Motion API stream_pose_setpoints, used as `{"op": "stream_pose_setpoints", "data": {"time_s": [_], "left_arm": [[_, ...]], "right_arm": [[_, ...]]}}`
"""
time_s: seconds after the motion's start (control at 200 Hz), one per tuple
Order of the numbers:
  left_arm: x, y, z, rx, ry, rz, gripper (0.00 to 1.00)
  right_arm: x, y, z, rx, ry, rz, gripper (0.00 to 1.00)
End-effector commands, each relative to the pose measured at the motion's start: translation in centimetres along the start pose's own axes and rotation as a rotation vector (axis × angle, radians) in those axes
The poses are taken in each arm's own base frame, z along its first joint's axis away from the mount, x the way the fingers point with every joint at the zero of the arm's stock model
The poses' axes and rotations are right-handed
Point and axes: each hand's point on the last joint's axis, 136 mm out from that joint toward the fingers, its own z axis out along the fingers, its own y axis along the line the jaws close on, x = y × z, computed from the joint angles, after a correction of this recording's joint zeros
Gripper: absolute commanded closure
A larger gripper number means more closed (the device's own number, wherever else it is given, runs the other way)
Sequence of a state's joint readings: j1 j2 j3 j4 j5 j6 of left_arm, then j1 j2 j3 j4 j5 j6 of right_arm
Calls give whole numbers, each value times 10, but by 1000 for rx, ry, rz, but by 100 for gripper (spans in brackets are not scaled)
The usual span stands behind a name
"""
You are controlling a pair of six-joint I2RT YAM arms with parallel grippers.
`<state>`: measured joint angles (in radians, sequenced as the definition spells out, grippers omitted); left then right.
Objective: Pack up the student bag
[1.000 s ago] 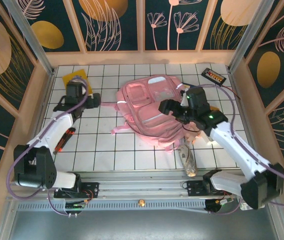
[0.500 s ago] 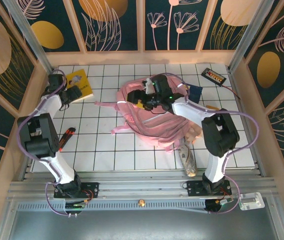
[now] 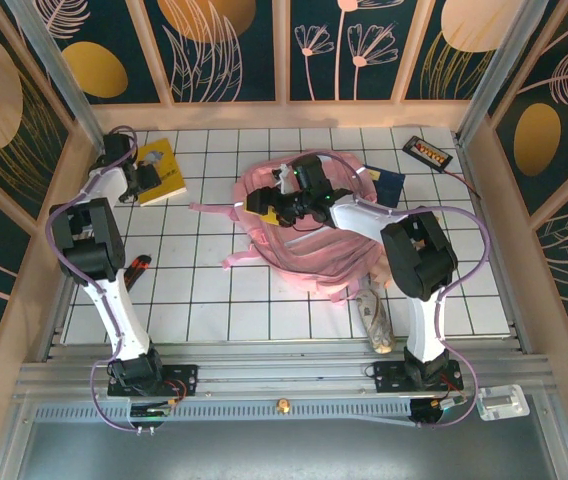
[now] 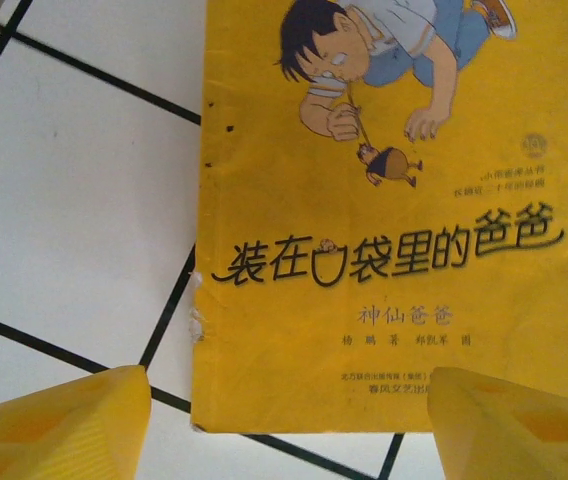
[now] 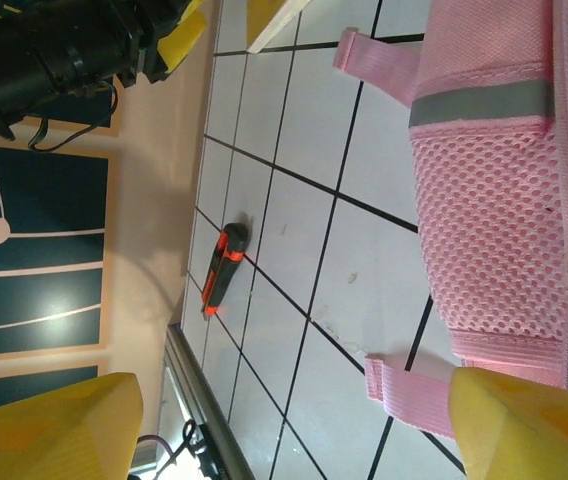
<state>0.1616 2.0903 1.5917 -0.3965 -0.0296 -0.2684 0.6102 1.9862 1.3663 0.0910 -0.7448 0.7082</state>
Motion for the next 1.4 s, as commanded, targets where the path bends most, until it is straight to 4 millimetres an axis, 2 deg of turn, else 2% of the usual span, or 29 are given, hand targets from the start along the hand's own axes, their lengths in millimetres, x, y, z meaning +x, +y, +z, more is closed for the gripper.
{"op": "stream_pose_setpoints", "data": {"time_s": [0.0,0.07,0.2,0.345,0.605,0.911,0.941,1.176,1.396], "left_arm": [[10,-41,-2,-34,23,317,25],[12,-56,0,-44,30,410,25],[-7,-65,4,-63,32,348,24],[-14,-71,19,-97,70,272,25],[2,-66,52,-160,159,247,28],[6,-87,71,-127,156,246,29],[12,-85,71,-134,187,250,29],[25,-81,84,-163,223,247,52],[25,-81,79,-159,228,242,87]], "right_arm": [[-4,13,2,-62,4,-45,20],[-1,13,3,-67,14,-43,20],[4,15,0,-64,21,-43,20],[6,17,-4,-55,23,-49,20],[7,16,-10,-59,18,-53,20],[14,8,-8,-69,34,-37,20],[14,5,-9,-69,31,-34,20],[12,-3,-16,-69,23,-14,20],[11,-8,-18,-64,14,-7,21]]}}
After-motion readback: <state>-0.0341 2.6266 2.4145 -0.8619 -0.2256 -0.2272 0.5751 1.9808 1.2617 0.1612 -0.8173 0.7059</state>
